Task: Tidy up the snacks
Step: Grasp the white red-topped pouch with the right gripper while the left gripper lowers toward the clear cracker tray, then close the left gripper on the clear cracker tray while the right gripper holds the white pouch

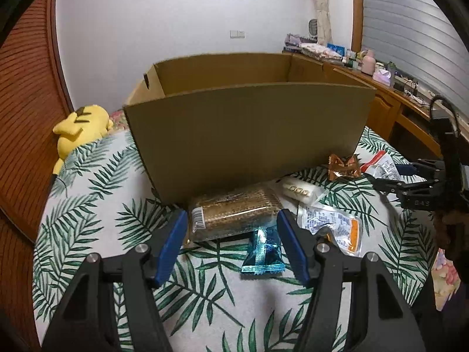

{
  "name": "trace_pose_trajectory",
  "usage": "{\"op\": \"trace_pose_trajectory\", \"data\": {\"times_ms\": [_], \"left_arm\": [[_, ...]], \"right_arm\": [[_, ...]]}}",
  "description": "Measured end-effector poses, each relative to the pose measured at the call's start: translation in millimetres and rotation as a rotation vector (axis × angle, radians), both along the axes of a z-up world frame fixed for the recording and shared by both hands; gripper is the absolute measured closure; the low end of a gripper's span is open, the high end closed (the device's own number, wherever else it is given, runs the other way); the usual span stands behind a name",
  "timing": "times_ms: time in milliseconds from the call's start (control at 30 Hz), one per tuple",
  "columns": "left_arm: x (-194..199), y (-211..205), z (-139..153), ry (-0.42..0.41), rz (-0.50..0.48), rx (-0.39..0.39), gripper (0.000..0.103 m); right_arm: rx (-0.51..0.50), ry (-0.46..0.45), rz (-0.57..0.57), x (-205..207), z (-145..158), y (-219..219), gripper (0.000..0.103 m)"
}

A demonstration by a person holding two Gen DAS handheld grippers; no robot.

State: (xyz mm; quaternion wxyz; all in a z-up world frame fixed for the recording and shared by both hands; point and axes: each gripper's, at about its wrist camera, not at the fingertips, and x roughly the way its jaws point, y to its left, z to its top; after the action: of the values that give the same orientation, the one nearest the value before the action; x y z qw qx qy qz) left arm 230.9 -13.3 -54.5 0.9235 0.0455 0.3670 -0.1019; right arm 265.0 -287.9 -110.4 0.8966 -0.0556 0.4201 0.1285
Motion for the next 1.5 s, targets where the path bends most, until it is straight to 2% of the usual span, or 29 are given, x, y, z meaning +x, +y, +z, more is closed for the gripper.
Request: {"op": "trace_pose_trajectory", "data": {"times_ms": [167, 500, 667, 767, 933, 967, 1167, 1333, 1500], "left_arm": [[16.4, -4.6, -6.0, 0.053, 0.015, -0.011, 0.039], [45.6, -13.6, -14.0, 0.129, 0.055, -0.04, 0.035], [50.4, -22.9, -18.7, 0.127, 0.062, 0.023, 0.03], [53.3, -30.5, -22.6, 0.119, 0.068, 0.072, 0.023], [61.2, -30.9, -29.9, 0.155, 0.091, 0.08, 0.016], [64.4, -29.3, -33.6, 0.167, 0.092, 0.085, 0.012], [70.7, -20.5, -39.6, 0.2, 0.096, 0.028, 0.009], [72.6, -23.4, -41.7, 0.194, 0.109, 0.046, 0.008], [68.2, -22.3, -46.3, 0.19, 0.107, 0.032, 0.008]], "right_arm": [[-0.02, -0.019, 0.004, -5.7, 0.9, 3.8, 0.041], [0.003, -0.009, 0.017, -3.7, 1.3, 2.0, 0.04], [0.006, -0.009, 0.02, -2.4, 0.5, 1.9, 0.04], [0.006, -0.008, 0.025, -2.5, 0.3, 2.2, 0.04], [0.007, -0.008, 0.024, -2.6, 0.7, 1.9, 0.039], [0.006, -0.008, 0.024, -3.0, 0.8, 1.7, 0.039], [0.008, -0.008, 0.031, -2.2, 0.1, 2.1, 0.039], [0.008, -0.008, 0.031, -2.4, 0.4, 1.9, 0.039], [0.008, -0.008, 0.031, -2.4, 0.4, 1.8, 0.039]]}}
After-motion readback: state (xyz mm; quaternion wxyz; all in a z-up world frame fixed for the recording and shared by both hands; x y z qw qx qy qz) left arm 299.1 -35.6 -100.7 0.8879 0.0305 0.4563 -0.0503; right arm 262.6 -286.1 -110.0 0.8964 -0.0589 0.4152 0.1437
